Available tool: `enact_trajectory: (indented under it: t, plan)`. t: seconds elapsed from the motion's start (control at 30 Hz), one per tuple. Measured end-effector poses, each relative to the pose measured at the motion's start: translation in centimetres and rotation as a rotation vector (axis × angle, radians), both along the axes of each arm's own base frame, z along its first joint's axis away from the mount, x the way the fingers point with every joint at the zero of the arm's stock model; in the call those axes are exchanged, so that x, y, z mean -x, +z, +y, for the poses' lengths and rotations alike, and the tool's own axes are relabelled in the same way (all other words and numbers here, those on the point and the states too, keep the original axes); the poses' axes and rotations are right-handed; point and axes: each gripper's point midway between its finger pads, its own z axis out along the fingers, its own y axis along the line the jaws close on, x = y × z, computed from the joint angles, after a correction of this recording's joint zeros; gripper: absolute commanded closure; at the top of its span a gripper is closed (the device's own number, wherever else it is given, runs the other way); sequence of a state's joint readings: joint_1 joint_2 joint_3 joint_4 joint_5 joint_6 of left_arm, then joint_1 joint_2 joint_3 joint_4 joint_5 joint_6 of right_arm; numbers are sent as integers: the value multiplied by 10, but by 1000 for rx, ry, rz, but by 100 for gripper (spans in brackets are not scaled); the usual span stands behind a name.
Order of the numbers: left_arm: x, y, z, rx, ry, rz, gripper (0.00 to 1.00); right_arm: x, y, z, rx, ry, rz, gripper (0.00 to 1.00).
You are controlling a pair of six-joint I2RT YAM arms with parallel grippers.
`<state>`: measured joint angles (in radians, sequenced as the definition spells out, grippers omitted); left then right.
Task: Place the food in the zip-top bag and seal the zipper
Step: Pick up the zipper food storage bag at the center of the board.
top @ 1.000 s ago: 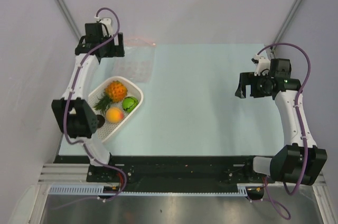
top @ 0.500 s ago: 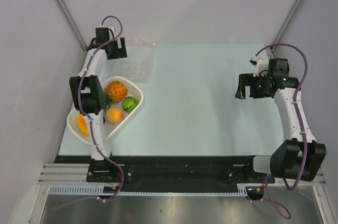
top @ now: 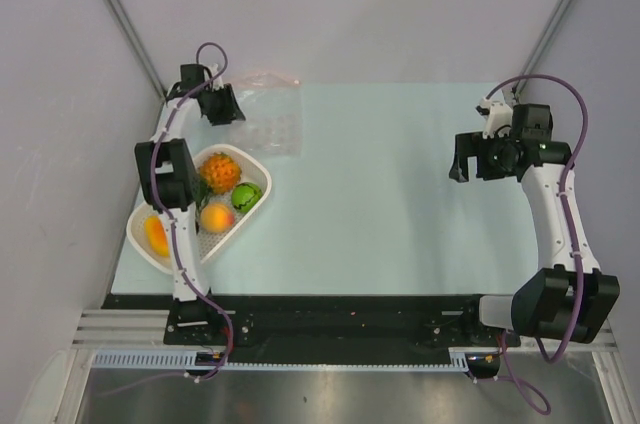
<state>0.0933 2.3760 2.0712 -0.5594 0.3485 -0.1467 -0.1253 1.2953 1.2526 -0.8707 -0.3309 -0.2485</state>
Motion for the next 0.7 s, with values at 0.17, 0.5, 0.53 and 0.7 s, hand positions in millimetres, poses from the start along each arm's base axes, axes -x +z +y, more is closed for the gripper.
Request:
enact_trajectory:
  t: [0.17,0.5,0.53,0.7]
  plan:
    - [3,11,-36,70,-128,-32,100,1,10,-1,1,-11,-12,0]
    - [98,105,-204,8,-609,-265,100,-8,58,-11,-110,-110,-107,0]
    - [120,118,-221,-6,-680,-313,100,-9,65,-11,-127,-111,-123,0]
    - [213,177,-264,-76,-978,-590,100,-7,98,-3,-153,-46,-228,0]
